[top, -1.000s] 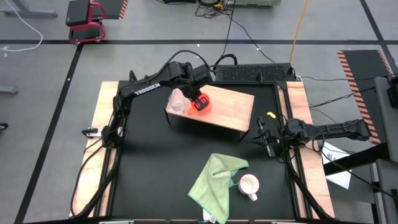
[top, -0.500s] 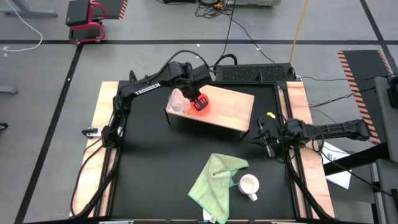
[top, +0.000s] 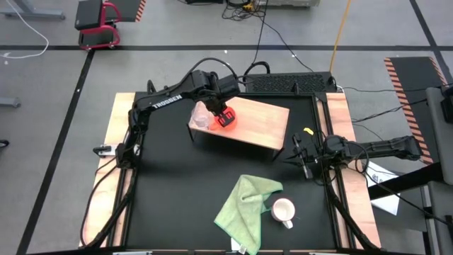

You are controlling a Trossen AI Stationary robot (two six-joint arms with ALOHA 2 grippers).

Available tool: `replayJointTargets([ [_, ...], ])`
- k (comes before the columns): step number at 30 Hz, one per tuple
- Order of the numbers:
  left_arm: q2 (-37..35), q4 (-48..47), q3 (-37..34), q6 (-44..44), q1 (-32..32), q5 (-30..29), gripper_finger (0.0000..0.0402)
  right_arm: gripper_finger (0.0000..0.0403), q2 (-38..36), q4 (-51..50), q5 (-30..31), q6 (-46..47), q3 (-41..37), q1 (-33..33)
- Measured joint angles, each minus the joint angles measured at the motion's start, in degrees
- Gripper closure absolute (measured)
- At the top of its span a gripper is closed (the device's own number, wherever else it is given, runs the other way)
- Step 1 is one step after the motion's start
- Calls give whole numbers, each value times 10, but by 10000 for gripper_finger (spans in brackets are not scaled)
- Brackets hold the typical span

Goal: Stack small to large cups/mugs on shelf
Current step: Put the orange mug on the shelf

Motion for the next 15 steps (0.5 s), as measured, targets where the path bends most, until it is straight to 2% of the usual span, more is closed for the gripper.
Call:
replayJointTargets([
  [8,0,6,0,-9,0,8,396,403,0,0,0,0,0,0],
  [15,1,42,0,-8,0,44,363,403,0,0,0,0,0,0],
])
